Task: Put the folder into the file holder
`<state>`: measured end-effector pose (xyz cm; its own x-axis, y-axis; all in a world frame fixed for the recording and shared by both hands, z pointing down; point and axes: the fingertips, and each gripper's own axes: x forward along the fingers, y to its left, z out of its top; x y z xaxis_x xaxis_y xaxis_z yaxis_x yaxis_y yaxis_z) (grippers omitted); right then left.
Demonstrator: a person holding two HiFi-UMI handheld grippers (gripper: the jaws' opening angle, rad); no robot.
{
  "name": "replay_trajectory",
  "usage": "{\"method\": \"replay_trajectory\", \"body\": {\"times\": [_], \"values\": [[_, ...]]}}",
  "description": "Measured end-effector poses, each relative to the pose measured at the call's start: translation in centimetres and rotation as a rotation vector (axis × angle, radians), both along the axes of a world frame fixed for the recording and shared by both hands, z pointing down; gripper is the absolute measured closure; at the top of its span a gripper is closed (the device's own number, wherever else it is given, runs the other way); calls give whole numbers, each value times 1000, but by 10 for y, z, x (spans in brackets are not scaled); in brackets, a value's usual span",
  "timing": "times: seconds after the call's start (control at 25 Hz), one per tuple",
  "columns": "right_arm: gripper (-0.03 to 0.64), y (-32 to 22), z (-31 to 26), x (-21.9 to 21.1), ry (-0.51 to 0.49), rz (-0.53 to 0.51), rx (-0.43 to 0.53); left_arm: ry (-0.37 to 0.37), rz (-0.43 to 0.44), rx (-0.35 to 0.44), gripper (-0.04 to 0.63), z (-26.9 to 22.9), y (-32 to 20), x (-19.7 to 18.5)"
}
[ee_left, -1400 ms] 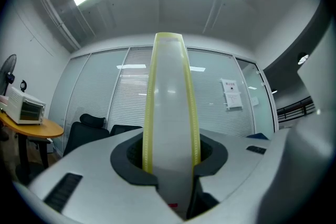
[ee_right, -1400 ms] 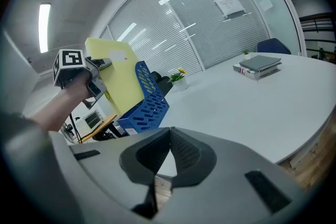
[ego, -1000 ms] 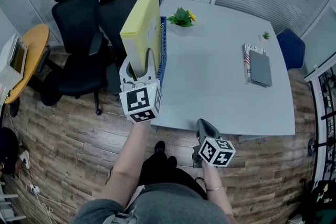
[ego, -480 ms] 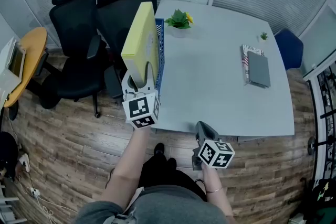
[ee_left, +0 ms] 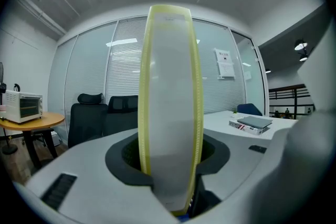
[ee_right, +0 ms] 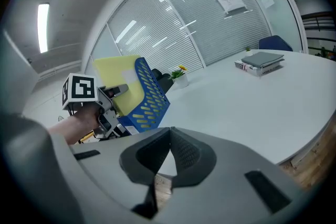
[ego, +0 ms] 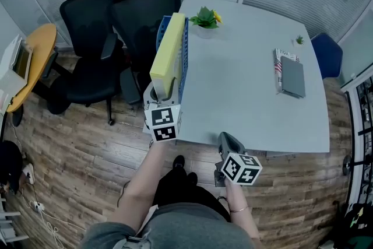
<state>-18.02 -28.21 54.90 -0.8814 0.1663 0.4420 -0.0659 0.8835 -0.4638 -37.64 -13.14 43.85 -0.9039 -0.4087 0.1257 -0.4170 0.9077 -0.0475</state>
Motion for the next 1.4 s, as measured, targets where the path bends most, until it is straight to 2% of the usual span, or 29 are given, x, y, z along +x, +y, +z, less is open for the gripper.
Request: {"method": "replay_trajectory", "body": {"times": [0.36,0.76,1.16,1.4], "values": [[609,12,-2,-1,-5,-39,0,52,43,-19,394,8,-2,7],[609,23,-1,4,-1,-82,13,222,42,22,379,58,20,46],[611,43,-6,7,-21,-138,35,323,70,24,382,93,42,88],[611,53,-9,9,-35,-168,56,371,92,18,477,106,54,114]]}}
